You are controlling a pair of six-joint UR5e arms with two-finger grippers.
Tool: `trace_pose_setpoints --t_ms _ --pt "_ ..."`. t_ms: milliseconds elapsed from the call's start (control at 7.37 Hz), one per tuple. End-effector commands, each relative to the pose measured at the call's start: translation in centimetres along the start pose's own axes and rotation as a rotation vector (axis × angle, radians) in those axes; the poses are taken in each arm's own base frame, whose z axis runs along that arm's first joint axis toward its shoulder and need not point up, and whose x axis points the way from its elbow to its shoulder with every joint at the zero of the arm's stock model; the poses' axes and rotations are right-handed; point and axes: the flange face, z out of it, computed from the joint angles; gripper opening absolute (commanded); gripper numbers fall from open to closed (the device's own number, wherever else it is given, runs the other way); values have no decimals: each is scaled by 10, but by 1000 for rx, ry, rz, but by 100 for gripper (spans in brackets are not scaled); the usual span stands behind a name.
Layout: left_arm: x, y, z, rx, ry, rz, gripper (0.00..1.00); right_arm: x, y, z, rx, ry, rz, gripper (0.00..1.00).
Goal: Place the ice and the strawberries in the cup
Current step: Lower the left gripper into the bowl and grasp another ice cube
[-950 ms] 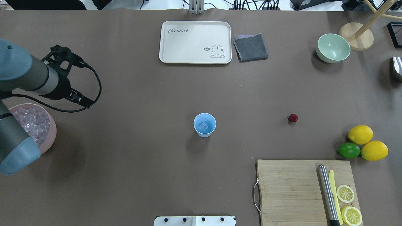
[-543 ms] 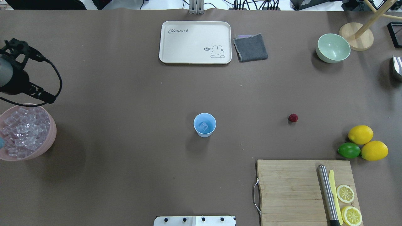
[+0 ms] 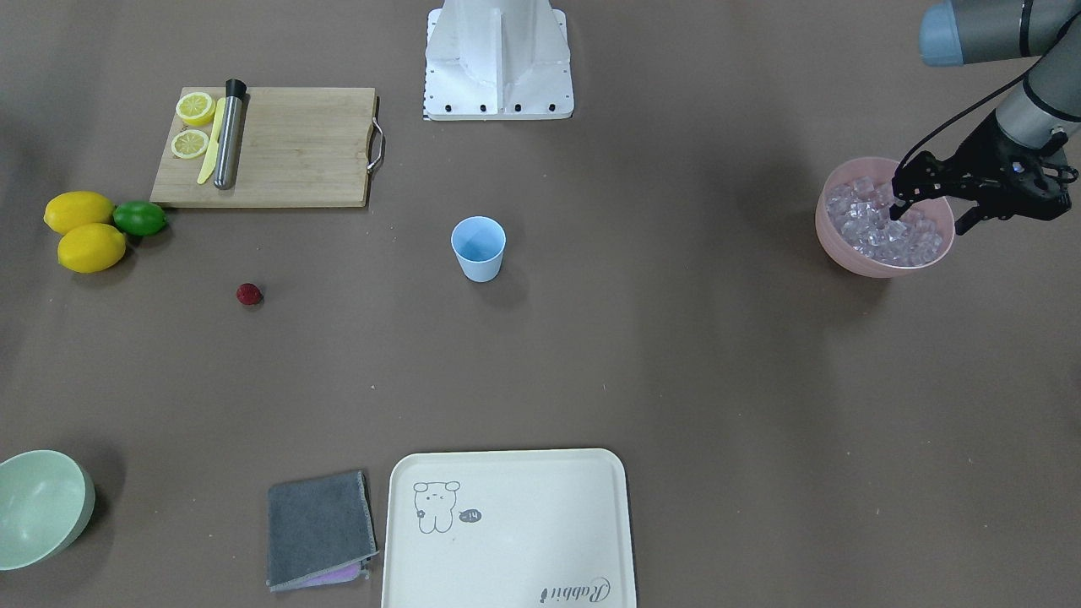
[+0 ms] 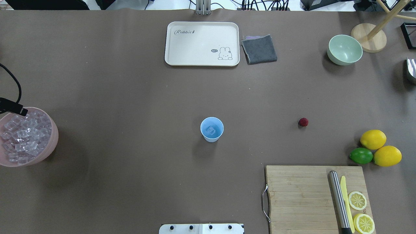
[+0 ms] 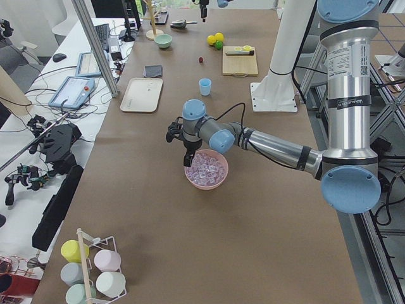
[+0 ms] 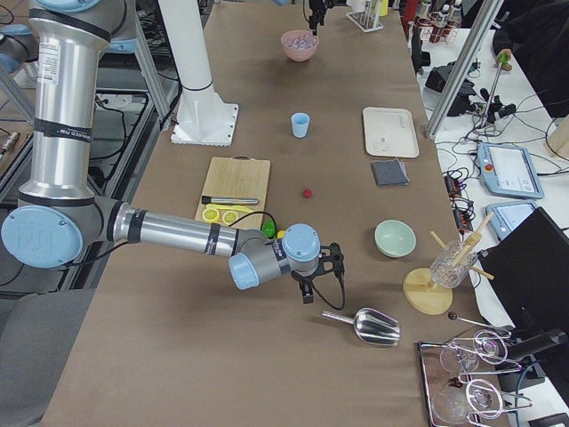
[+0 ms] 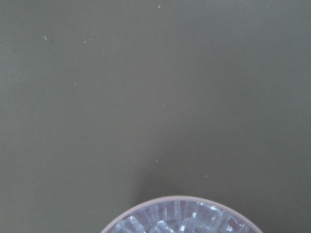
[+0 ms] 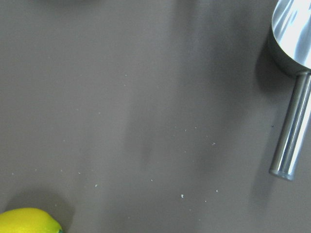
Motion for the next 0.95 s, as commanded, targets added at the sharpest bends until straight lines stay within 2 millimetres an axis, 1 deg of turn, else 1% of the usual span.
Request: trace_pose_setpoints --t_ms 0,136,407,543,679,815 --pt "-38 25 25 20 44 -166 97 -4 -2 -3 14 -3 -16 100" --pt "-53 33 37 45 66 -202 97 -5 -3 -4 16 -3 -18 100" --pt "-37 31 49 44 90 -224 97 -7 -4 -6 20 -4 -23 100" --pt "-28 25 49 49 98 -208 97 -7 -3 -5 19 -3 -22 100" --pt "-21 28 55 37 101 -191 95 -7 -4 -6 20 -3 -23 100" --pt "-19 30 58 33 98 -187 91 -7 -4 -6 20 -3 -23 100"
